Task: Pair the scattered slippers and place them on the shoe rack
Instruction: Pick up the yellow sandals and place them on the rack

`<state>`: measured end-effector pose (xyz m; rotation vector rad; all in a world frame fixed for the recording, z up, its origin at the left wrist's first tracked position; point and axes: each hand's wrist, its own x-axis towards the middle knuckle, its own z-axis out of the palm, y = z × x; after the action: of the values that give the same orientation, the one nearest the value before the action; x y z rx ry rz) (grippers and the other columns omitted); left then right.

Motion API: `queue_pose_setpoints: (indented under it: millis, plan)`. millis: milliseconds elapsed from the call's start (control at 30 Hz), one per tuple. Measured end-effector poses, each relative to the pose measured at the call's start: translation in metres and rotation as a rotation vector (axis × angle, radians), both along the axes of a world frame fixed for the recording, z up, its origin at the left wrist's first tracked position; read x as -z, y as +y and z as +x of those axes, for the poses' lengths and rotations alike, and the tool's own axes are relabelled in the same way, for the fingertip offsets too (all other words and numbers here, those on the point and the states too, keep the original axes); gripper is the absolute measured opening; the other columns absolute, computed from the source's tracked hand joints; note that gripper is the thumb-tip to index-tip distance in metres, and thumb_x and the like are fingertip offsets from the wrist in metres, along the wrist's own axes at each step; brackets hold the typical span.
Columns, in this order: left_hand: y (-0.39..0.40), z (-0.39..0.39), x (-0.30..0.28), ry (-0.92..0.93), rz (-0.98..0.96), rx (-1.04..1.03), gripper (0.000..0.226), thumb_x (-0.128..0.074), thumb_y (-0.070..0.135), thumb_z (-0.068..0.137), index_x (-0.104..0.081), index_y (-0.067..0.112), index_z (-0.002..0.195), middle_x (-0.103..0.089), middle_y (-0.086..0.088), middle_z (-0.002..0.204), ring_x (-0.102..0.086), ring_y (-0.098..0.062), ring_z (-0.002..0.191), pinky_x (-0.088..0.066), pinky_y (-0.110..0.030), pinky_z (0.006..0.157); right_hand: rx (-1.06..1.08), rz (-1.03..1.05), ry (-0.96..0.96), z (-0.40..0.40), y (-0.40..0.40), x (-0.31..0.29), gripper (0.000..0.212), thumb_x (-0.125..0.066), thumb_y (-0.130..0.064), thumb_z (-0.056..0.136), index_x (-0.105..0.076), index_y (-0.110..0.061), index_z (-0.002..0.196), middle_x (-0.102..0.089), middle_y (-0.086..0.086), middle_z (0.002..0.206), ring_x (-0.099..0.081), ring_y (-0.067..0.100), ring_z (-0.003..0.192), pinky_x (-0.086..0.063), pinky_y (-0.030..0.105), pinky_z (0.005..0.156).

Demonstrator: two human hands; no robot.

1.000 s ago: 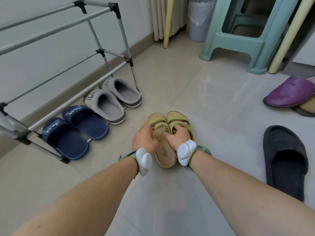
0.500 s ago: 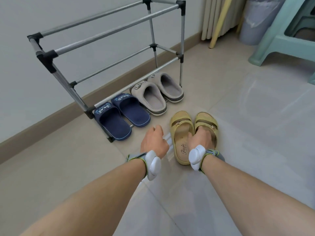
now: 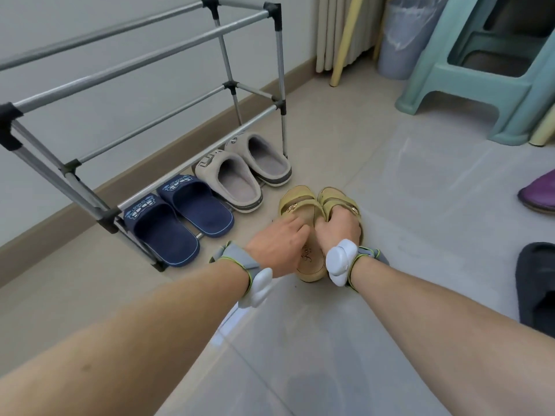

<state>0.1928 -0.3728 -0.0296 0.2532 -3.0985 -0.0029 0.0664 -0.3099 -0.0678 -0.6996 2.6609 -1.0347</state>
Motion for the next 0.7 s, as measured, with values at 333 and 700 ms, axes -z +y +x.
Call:
queue_pose_setpoints:
  millis: [333,700]
  plan:
    - [-0.017,-0.006,-0.049,-0.09,-0.13,-0.111,0.027,-0.041,0.025,0.095,-0.054,0.008,0.11,-0.058,-0.009,0.113,-0.046,-0.027,0.111,-0.043,-0.035,0.089,0.07,-0.084,0.153,-0.002,-0.016,-0.075,0.039,-0.056,-0.011,0.079,-0.025,-0.018,0.055,-0.036,0.001,0.059,-0.035,0.027,0.067,-0.03,0.03,0.062]
    - [-0.056,0.077,-0.124,0.068,-0.222,-0.528,0.05,-0.032,0.038,0.094,-0.049,0.003,0.125,-0.055,-0.019,0.11,-0.039,-0.039,0.117,-0.025,-0.046,0.107,-0.031,-0.404,0.228,0.102,-0.11,-0.157,0.011,-0.055,-0.011,0.075,-0.052,-0.008,0.065,-0.058,0.005,0.072,-0.044,0.03,0.074,-0.037,0.027,0.066]
